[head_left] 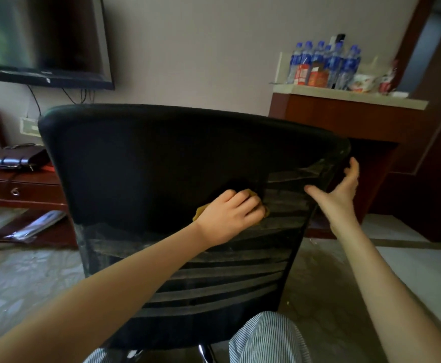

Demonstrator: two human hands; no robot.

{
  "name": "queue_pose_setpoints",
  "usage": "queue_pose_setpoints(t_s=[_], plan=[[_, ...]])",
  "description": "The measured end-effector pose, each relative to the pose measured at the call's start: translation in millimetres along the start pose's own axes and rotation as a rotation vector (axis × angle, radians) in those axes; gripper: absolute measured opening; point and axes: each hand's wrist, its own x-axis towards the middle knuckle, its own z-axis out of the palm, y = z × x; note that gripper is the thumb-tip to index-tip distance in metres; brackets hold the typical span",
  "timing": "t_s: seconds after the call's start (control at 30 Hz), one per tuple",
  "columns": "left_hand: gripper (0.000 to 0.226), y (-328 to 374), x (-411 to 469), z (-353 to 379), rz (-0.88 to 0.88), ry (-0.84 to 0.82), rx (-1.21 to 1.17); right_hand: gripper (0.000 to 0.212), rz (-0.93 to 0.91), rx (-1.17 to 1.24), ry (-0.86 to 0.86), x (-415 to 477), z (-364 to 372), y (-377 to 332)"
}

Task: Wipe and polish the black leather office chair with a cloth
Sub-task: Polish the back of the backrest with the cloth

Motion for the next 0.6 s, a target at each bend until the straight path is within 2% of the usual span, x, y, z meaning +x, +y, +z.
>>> queue_pose_setpoints(t_s=[0.07,0.13,0.23,0.43,0.6], plan=[[0.053,0,1,0,-0.010,0.008,-0.003,0.102,0.083,0.144,-0.159,9,-3,-3],[0.052,-1,6,-4,-0.072,0.065,-0.051,0.103,0.112,0.191,-0.210,12,-5,-3],[0.041,-14,23,-17,-0.197,0.244,-0.119,0.104,0.109,0.197,-0.213,11,-7,-2],[0.023,-54,67,-62,-0.287,0.588,0.014,0.096,0.028,0.258,-0.221,-13,-7,-4],[0.015,-66,53,-65,-0.385,0.708,0.081,0.075,-0.087,0.362,-0.149,-43,6,-14]])
